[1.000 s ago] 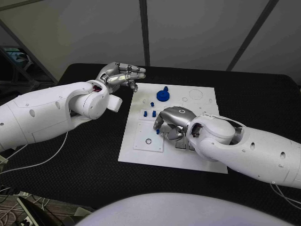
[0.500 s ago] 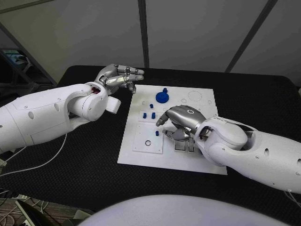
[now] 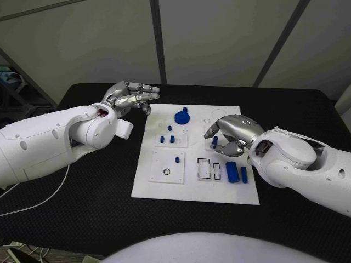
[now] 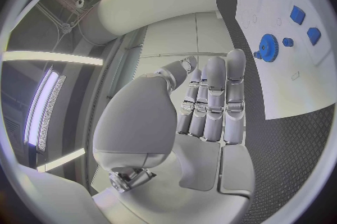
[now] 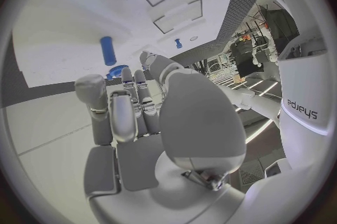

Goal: Assemble the parts on the task board

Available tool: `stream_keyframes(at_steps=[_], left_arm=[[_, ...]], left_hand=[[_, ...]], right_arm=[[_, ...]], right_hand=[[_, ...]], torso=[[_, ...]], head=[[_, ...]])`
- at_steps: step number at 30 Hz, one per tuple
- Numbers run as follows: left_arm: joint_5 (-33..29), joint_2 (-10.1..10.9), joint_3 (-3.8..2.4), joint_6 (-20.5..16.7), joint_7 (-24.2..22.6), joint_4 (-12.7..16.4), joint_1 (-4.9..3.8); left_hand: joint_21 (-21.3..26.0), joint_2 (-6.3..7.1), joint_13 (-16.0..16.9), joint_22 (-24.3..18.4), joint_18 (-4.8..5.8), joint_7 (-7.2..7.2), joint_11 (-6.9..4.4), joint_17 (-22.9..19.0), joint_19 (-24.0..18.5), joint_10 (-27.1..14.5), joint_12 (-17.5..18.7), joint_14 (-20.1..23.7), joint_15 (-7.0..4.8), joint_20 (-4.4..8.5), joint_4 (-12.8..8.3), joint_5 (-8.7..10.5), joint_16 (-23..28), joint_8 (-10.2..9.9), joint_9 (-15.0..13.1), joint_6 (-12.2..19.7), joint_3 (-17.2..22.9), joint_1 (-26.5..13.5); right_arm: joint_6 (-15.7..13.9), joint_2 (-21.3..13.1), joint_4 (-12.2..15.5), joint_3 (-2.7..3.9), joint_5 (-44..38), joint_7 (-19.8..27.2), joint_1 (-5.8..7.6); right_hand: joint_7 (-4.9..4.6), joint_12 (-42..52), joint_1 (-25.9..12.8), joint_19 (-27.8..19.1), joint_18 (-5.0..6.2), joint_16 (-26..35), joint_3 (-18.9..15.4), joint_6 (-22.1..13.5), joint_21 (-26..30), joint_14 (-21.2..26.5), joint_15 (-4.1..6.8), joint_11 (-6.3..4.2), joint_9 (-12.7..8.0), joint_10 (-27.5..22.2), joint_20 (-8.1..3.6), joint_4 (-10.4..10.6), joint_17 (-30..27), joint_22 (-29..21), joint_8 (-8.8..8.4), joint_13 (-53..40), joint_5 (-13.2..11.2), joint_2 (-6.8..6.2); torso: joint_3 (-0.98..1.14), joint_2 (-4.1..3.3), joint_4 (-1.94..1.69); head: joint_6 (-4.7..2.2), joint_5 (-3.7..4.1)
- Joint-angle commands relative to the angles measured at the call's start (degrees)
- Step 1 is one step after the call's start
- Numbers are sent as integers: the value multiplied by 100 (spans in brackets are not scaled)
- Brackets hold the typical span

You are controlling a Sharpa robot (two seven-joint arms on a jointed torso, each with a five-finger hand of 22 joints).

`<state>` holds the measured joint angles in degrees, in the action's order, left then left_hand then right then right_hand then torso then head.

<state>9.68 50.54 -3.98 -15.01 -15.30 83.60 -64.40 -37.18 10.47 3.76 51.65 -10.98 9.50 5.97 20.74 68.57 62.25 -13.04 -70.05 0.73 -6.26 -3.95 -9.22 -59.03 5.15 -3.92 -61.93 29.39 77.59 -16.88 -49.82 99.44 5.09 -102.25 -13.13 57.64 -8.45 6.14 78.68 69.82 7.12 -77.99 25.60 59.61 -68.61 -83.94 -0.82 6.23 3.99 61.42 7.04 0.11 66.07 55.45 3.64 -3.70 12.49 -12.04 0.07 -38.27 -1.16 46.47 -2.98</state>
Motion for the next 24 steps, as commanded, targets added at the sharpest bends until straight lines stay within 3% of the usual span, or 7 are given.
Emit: stream_keyframes(at_steps=[1,4,8,13,24], left_arm=[[-8,-1,-5,92,-124,25,-9],[-8,0,-5,102,-135,28,-9],[-8,3,-5,116,-133,30,-9],[-8,8,-5,130,-123,27,-9],[-8,6,-5,155,-93,17,-9]], left_hand=[[28,-31,-6,-8,55,26,-3,-7,-33,-24,0,47,9,2,-3,-22,25,-27,9,-30,24,-6],[28,-31,-6,-8,55,26,-3,-7,-33,-24,0,47,9,2,-3,-22,25,-27,9,-30,24,-6],[28,-31,-6,-8,55,26,-3,-7,-33,-24,0,47,9,2,-3,-22,25,-27,9,-30,24,-6],[28,-31,-6,-8,55,26,-3,-7,-33,-24,0,47,9,2,-3,-22,25,-27,9,-30,24,-6],[28,-31,-6,-8,55,26,-3,-7,-33,-24,0,47,9,2,-3,-22,25,-27,9,-30,24,-6]], right_arm=[[184,-4,-62,10,-273,-150,9],[223,22,-140,15,-301,-150,8],[323,73,-249,18,-318,-157,8],[343,139,-350,19,-324,-159,7],[428,216,-494,19,-316,-176,7]], right_hand=[[50,35,-43,19,20,10,-42,-15,22,-157,-2,-51,5,-12,-20,-6,-4,-8,11,-2,-25,-14],[62,39,-35,21,20,12,-51,-16,25,-156,-1,-50,5,-21,-21,-3,-8,-10,11,-1,-37,-11],[88,45,-23,18,22,17,-68,-22,38,-155,-1,-48,4,-36,-23,2,-19,-26,8,1,-55,-5],[96,47,-15,18,22,16,-70,-23,41,-155,-1,-47,4,-44,-24,5,-18,-30,8,2,-59,6],[80,186,53,72,12,-17,-22,74,20,-172,32,-94,22,119,-45,57,32,14,41,-11,-72,142]], torso=[[10,4,6],[15,3,-3],[4,7,-14],[8,-2,6],[9,-3,2]], head=[[-15,34],[-29,37],[-28,40],[-40,25],[-30,25]])
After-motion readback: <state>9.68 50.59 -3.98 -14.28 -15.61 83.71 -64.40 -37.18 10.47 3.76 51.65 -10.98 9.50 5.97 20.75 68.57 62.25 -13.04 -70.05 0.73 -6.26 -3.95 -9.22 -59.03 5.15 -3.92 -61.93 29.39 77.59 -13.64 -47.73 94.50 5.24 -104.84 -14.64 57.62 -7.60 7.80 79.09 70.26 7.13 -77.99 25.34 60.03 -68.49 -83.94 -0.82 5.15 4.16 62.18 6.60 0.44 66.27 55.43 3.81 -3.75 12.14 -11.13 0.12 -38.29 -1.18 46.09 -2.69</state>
